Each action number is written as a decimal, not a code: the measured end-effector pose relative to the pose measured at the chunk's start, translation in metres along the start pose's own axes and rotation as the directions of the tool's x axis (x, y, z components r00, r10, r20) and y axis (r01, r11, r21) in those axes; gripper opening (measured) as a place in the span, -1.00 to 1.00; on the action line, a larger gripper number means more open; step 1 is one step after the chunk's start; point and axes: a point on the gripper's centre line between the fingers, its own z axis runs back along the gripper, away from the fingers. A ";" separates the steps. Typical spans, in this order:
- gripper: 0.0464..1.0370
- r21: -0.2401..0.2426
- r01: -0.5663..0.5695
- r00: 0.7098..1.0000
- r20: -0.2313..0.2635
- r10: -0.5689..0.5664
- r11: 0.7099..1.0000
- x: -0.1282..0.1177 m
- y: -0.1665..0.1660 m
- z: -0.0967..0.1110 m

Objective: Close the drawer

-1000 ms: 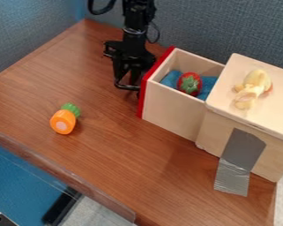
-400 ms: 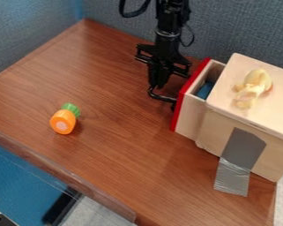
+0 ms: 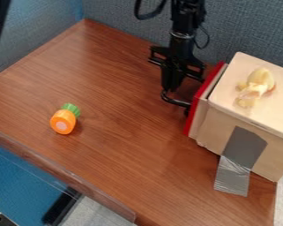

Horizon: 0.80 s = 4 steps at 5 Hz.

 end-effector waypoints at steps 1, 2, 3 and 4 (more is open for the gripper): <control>-0.85 -0.006 -0.002 1.000 -0.009 0.002 1.000 -0.003 -0.017 -0.001; -0.80 0.003 -0.019 1.000 -0.013 0.019 1.000 -0.003 -0.016 -0.001; -0.38 0.056 -0.104 0.995 0.006 0.104 0.993 -0.010 -0.012 0.014; 0.23 0.129 -0.139 0.989 0.074 0.131 0.982 -0.012 -0.004 0.061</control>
